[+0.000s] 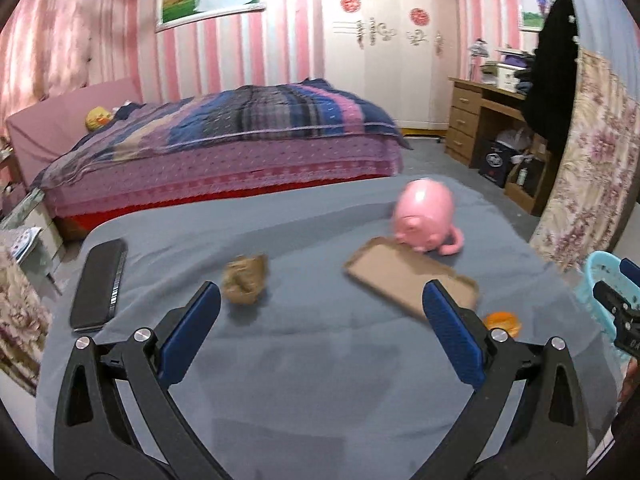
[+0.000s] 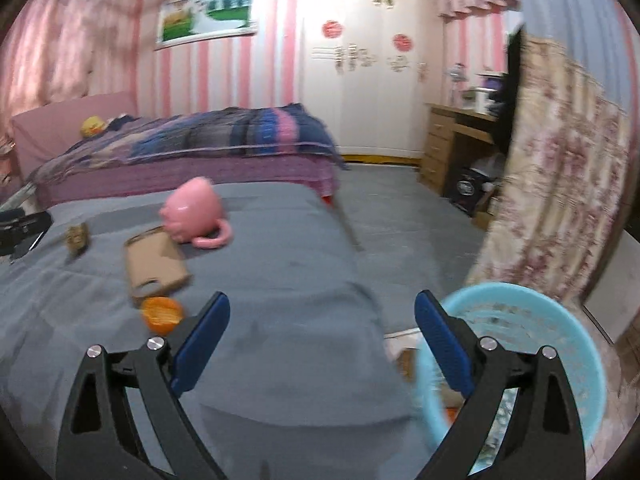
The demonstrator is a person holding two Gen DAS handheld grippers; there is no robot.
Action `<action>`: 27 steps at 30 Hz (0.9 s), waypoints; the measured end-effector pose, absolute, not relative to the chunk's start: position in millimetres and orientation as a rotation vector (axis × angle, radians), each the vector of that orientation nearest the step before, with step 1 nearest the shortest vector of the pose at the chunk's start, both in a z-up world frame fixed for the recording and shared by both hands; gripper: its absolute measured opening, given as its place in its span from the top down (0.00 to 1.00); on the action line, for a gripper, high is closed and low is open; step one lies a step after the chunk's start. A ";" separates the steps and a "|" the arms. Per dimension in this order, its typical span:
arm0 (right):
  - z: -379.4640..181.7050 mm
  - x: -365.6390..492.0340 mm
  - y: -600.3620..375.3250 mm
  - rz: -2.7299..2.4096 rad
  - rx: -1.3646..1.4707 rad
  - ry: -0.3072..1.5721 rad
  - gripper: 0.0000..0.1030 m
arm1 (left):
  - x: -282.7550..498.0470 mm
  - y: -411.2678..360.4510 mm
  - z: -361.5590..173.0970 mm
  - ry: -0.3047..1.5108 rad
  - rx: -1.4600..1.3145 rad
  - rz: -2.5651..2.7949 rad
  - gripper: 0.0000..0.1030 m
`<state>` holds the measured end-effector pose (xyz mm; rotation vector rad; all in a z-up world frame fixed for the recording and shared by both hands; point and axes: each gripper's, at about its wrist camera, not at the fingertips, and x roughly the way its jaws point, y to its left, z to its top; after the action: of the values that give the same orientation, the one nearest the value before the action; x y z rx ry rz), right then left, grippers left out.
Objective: Collect trash
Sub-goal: 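Grasp the orange peel with the right gripper while the left grasps the brown crumpled paper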
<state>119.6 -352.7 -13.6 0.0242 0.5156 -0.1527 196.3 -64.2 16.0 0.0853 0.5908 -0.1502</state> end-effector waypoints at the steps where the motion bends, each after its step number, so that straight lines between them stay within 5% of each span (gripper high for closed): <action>1: -13.9 124.6 -344.5 -0.139 0.012 0.519 0.11 | 199.0 -55.6 13.7 0.600 0.077 -0.139 0.05; 17: -48.8 186.3 -257.7 0.048 -0.085 0.698 0.13 | 231.8 3.5 -20.1 0.682 0.004 -0.008 0.05; 22: -58.0 195.8 -256.4 0.100 -0.079 0.777 0.53 | 242.5 8.3 -33.7 0.731 -0.008 0.006 0.05; 27: -60.0 196.4 -254.8 0.137 -0.072 0.770 0.67 | 248.1 5.5 -45.1 0.763 0.008 -0.003 0.05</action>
<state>196.4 -254.8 -60.0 -0.0721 0.7703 0.1368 248.1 5.5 -45.1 0.0078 0.7629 -0.0030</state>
